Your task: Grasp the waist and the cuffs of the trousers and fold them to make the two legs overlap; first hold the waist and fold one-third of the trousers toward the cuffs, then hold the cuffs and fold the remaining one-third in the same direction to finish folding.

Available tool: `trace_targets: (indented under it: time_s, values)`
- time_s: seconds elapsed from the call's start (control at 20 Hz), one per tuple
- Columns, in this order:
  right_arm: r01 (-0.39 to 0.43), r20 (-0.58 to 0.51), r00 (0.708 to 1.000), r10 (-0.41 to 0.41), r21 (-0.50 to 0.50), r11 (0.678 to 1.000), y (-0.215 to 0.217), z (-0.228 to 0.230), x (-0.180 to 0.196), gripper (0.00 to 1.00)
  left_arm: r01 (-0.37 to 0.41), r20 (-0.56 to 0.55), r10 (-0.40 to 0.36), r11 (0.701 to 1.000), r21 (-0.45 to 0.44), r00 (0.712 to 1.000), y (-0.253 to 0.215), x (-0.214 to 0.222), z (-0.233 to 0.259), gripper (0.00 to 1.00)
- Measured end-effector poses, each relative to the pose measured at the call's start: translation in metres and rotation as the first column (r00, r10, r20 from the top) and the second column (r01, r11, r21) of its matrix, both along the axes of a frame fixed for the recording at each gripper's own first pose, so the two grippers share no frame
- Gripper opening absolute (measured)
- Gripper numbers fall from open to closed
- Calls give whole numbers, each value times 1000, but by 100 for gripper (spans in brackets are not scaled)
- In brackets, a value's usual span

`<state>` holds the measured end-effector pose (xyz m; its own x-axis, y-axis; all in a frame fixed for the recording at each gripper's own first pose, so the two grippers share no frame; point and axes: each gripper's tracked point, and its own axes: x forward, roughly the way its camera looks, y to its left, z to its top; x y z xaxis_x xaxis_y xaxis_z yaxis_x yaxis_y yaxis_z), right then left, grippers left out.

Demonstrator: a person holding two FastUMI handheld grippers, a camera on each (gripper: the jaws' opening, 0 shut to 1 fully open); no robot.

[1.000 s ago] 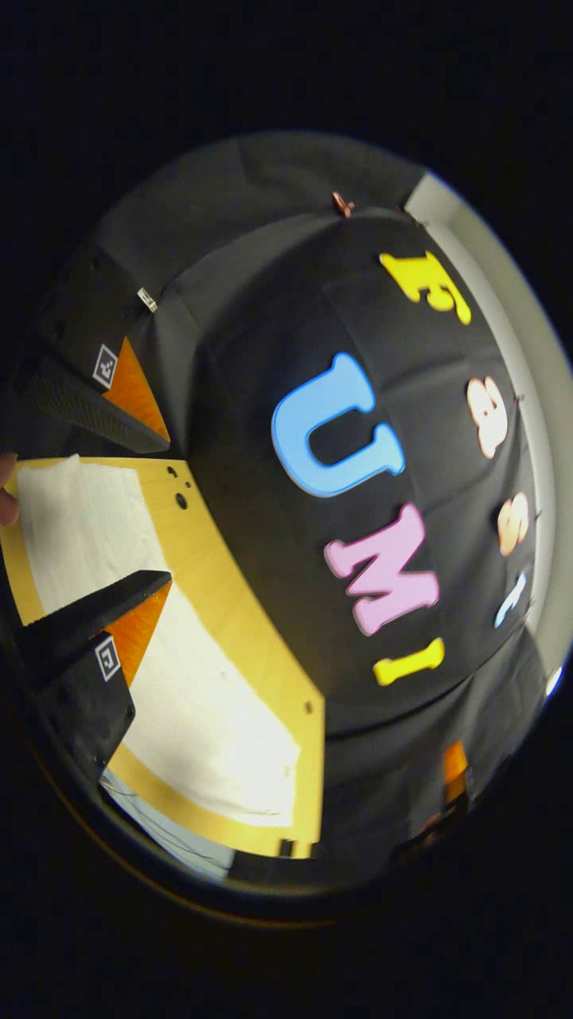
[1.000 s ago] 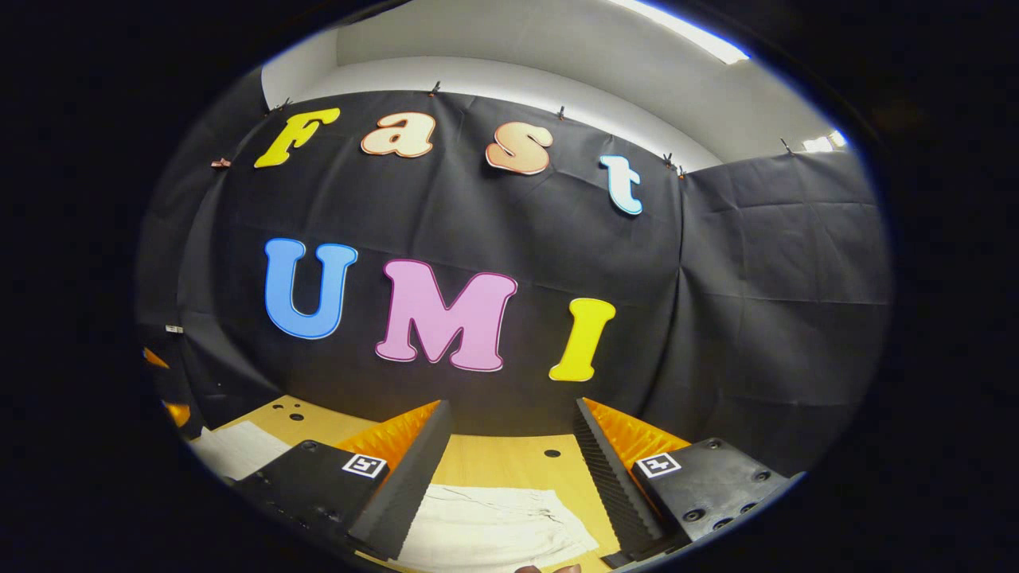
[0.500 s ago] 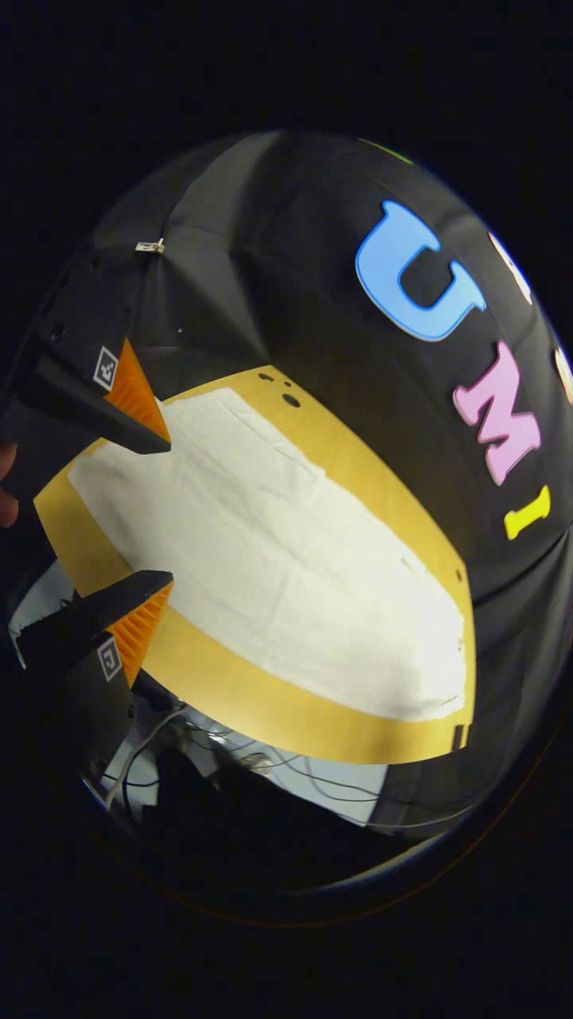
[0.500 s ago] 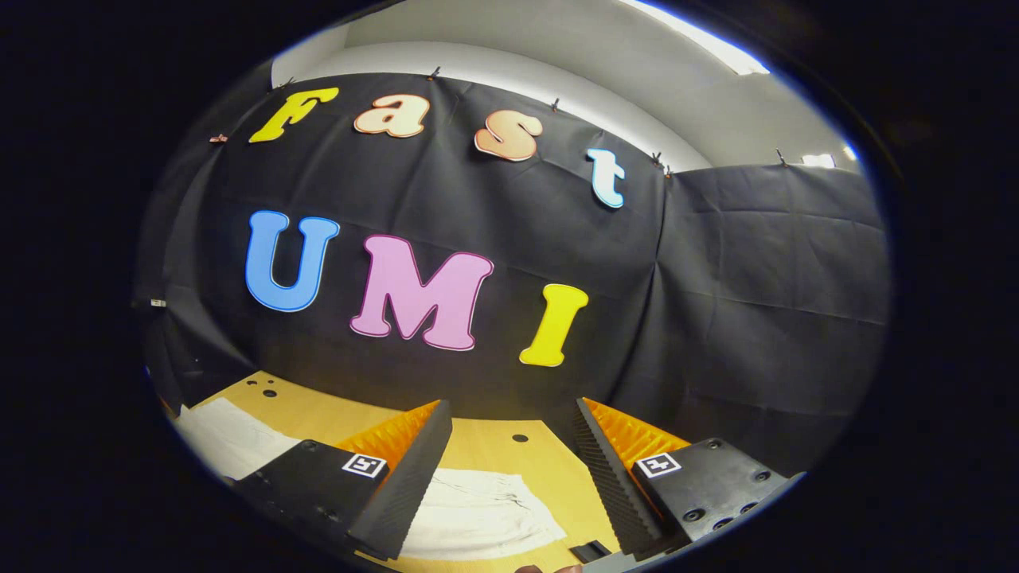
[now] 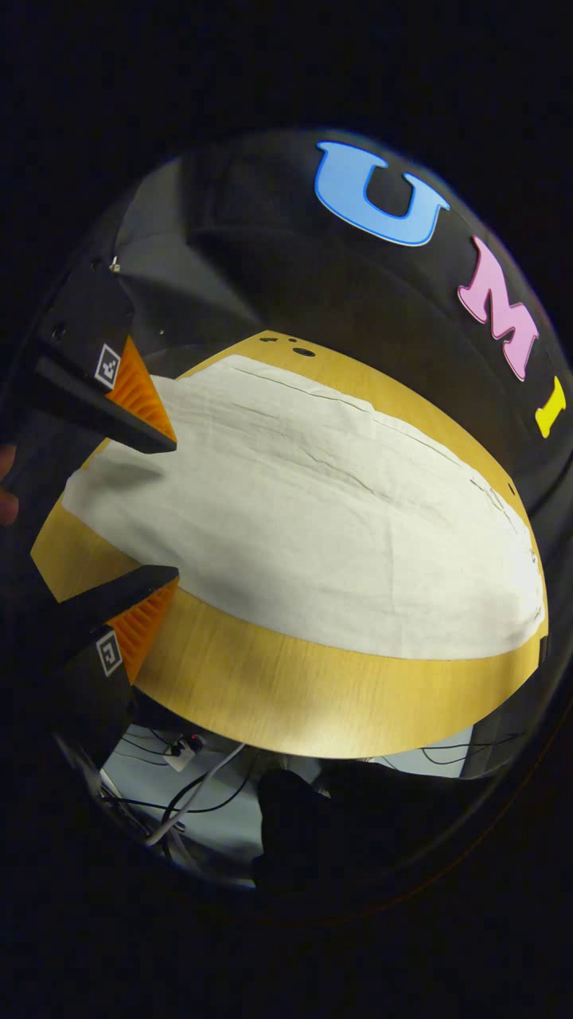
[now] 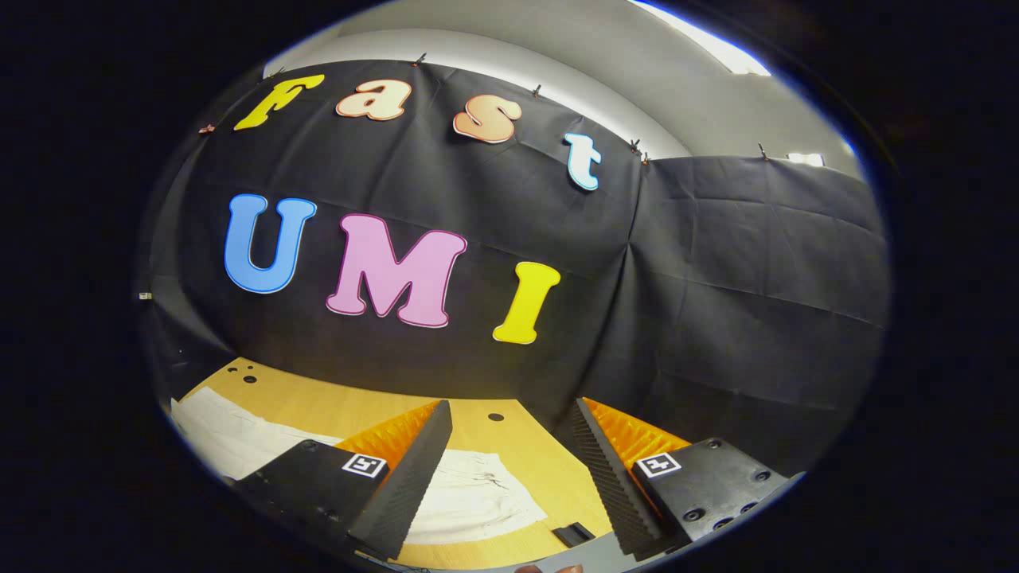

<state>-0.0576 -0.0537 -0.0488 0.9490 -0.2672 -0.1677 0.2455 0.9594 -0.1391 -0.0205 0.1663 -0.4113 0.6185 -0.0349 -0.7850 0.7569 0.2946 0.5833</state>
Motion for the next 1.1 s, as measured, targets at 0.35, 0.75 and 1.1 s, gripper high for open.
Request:
trace_targets:
  time_s: [0.35, 0.75, 1.1]
  values:
    - [-54, -113, 993, 41, -123, 991, -8, -38, -3, 97, 0, -8, 1, 998, 61, 1000, -4, 39, -21, 82]
    - [-368, -353, 907, 231, -392, 843, -8, -123, 13, 97, 33, 4, -33, 997, 71, 999, -8, 46, -29, 6]
    - [-700, -627, 691, 359, -457, 549, -13, -251, 10, 95, 10, -45, -7, 997, 78, 999, -9, 47, -29, 6]
